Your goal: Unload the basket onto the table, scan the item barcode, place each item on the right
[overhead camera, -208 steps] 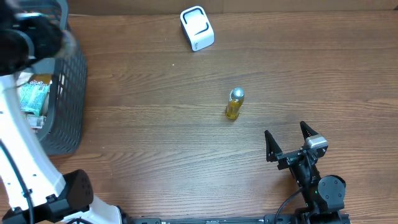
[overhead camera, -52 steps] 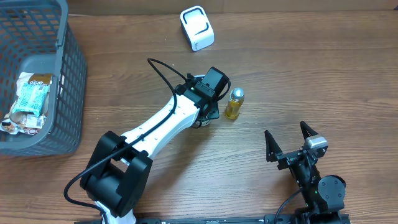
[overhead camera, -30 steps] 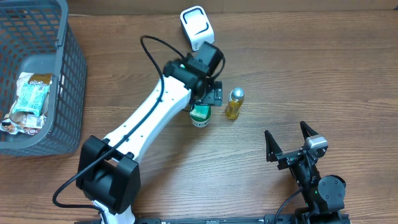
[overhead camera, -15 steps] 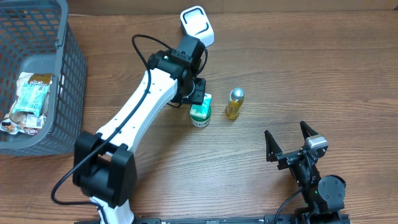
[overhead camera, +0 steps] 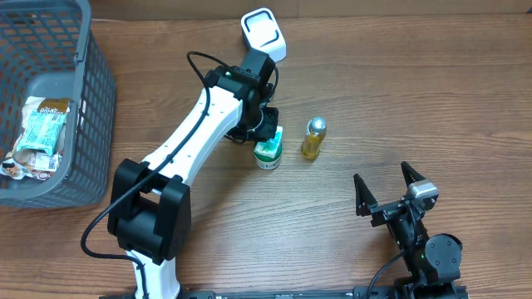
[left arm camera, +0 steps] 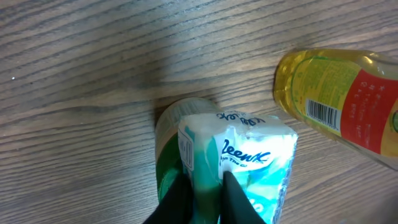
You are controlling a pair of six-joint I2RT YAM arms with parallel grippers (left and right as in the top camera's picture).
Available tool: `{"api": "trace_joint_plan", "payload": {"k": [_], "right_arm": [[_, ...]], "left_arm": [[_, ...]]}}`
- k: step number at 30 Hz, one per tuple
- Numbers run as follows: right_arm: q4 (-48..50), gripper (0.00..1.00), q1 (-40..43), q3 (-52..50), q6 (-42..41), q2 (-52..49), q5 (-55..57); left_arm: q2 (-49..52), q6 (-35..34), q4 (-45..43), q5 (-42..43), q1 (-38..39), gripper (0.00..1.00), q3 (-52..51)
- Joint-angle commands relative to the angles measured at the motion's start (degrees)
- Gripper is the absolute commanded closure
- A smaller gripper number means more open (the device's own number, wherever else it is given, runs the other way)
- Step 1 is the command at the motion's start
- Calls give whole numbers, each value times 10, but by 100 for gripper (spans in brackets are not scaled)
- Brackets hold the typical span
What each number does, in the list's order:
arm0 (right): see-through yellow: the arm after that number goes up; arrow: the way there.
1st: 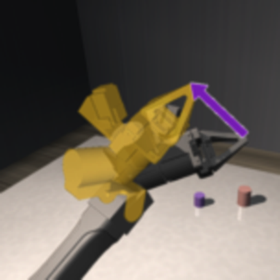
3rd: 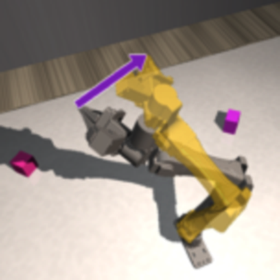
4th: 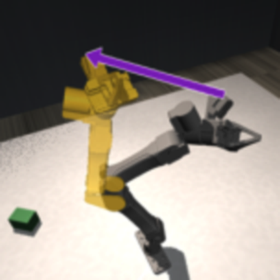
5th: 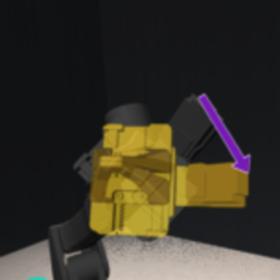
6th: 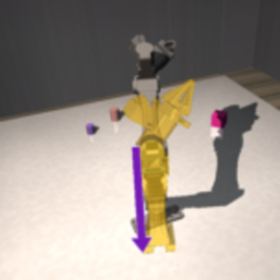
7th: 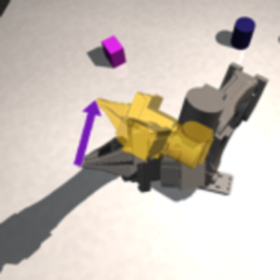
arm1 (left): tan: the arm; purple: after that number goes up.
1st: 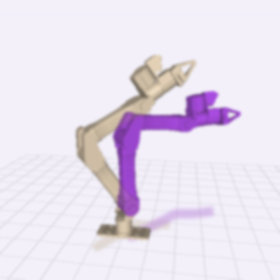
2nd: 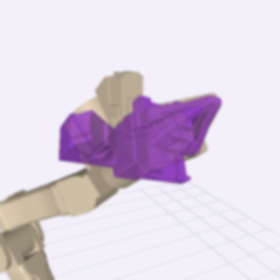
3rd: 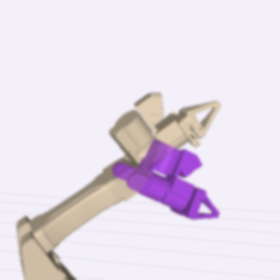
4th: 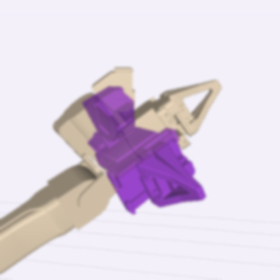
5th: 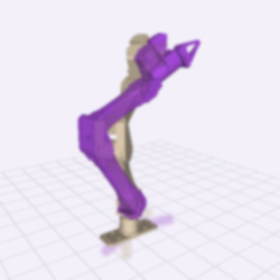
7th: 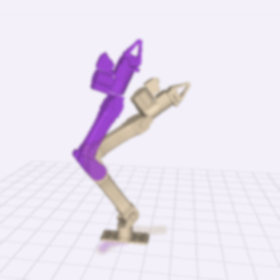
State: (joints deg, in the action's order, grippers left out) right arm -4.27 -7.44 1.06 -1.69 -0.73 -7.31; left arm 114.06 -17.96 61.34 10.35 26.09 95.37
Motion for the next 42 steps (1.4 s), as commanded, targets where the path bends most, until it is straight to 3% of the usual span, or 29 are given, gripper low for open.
{"api": "trace_joint_plan", "payload": {"k": [1, 12, 18, 22, 28, 35, 42], "right_arm": [[2, 0, 1, -6, 1, 6, -3], [2, 0, 1, -6, 1, 6, -3], [2, 0, 1, -6, 1, 6, -3], [2, 0, 1, -6, 1, 6, -3], [2, 0, 1, -6, 1, 6, -3], [2, 0, 1, -6, 1, 6, -3], [2, 0, 1, -6, 1, 6, -3]], "left_arm": [[-2, 9, 1, -15, -13, 94, -3], [-81, 9, 13, -99, -28, 96, -3], [-68, -16, 57, -235, -24, 96, -4], [-46, -21, 71, -281, -17, 96, -5], [10, -82, 108, -416, 22, 96, -5], [67, -113, 102, -416, 71, 96, -5], [73, -112, 86, -349, 92, 96, -5]]}}
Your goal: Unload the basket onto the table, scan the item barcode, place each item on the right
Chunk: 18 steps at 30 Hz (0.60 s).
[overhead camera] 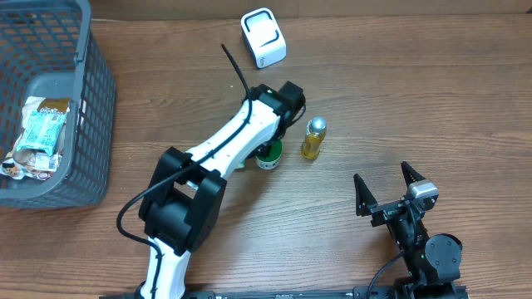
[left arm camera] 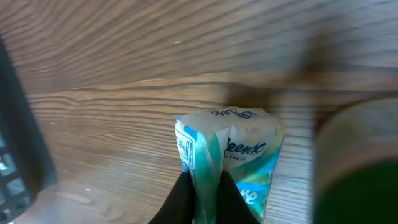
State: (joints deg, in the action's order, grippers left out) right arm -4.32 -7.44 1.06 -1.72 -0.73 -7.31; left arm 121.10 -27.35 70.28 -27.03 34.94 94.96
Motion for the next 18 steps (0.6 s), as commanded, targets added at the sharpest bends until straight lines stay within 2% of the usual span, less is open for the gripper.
{"api": "trace_joint_plan", "payload": {"k": [1, 7, 18], "right_arm": [[3, 0, 1, -6, 1, 6, -3], [3, 0, 1, -6, 1, 6, -3], [3, 0, 1, -6, 1, 6, -3]], "left_arm": [[3, -18, -4, 31, 4, 96, -1], [3, -18, -7, 72, 5, 96, -1], [2, -16, -25, 94, 13, 96, 1]]}}
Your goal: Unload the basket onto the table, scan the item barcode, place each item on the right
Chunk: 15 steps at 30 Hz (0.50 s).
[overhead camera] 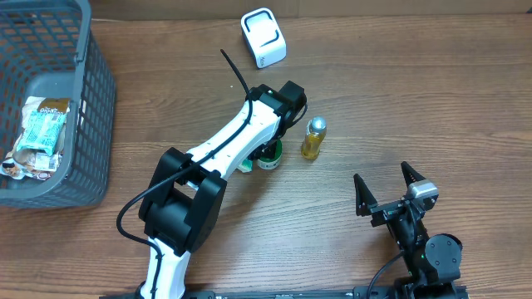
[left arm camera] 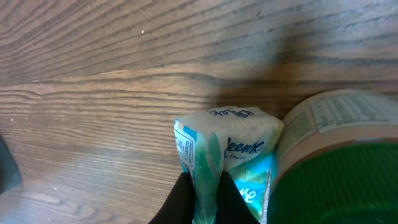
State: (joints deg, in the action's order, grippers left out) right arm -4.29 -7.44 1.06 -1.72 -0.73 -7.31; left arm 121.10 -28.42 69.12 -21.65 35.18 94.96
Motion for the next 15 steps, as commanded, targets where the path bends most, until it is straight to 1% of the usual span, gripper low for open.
{"api": "trace_joint_plan", "payload": {"k": [1, 11, 15], "right_arm": [[2, 0, 1, -6, 1, 6, -3], [2, 0, 1, -6, 1, 6, -3], [3, 0, 1, -6, 1, 6, -3]], "left_arm": [[2, -5, -17, 40, 13, 96, 1], [-2, 2, -23, 37, 25, 96, 15], [-2, 12, -24, 56, 25, 96, 20]]}}
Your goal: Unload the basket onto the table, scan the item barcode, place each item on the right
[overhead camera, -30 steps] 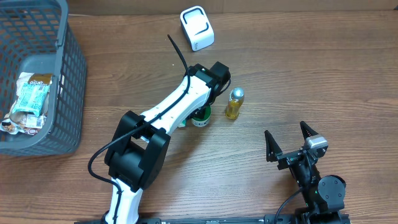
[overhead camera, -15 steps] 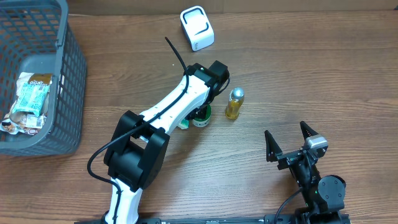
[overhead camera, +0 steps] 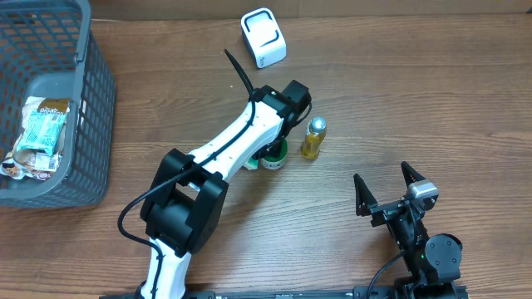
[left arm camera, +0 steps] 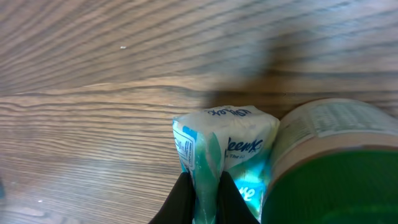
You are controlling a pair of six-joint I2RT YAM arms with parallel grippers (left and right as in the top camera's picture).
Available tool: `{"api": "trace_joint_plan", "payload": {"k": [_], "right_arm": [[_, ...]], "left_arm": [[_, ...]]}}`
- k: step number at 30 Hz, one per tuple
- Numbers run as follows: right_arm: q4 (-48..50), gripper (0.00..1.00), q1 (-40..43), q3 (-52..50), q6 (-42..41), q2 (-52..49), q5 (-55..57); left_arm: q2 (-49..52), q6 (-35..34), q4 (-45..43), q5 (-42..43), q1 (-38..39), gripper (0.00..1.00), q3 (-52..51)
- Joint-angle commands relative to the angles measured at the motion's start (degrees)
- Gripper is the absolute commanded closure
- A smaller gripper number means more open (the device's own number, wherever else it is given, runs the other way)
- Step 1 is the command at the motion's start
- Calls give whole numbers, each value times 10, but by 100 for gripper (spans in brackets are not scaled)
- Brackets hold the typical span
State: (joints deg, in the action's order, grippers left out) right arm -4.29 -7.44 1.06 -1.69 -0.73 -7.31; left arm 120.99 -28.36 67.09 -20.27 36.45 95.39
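Observation:
My left gripper (left arm camera: 205, 198) is shut on a white and teal Kleenex tissue pack (left arm camera: 227, 146), pinching its teal edge between the black fingers (left arm camera: 180, 202). The pack hangs close over the wooden table, right beside a jar with a green lid (left arm camera: 336, 180). From overhead, the white left arm (overhead camera: 237, 145) covers the gripper, and only a corner of the pack (overhead camera: 251, 164) shows left of the jar (overhead camera: 274, 155). The white barcode scanner (overhead camera: 263, 36) stands at the back of the table. My right gripper (overhead camera: 386, 195) rests open at the front right, holding nothing.
A small yellow bottle (overhead camera: 312, 138) stands just right of the jar. A grey basket (overhead camera: 79, 100) at the far left holds several packets (overhead camera: 41, 133). The left arm's black cable (overhead camera: 237, 71) sticks up toward the scanner.
My left wrist has shifted slightly to the right. The jar's green lid fills a little more of the left wrist view. The pack is still gripped and the right arm has not moved.
At first my left gripper held the tissue pack over the jar, with the yellow bottle to its right. Then the arm had swung round and the pack hung low over the table left of the jar. It has stayed beside the jar since.

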Motion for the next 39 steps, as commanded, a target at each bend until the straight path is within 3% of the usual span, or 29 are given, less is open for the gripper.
{"api": "trace_joint_plan", "payload": {"k": [1, 8, 21, 39], "right_arm": [[3, 0, 1, -6, 1, 6, -3], [3, 0, 1, -6, 1, 6, -3], [3, 0, 1, -6, 1, 6, -3], [2, 0, 1, -6, 1, 6, -3]], "left_arm": [[-1, 14, -5, 51, 12, 96, 16], [-1, 20, -6, 47, 12, 96, 16], [0, 20, 49, -200, 11, 96, 17], [0, 4, -55, -254, 10, 94, -102]]}}
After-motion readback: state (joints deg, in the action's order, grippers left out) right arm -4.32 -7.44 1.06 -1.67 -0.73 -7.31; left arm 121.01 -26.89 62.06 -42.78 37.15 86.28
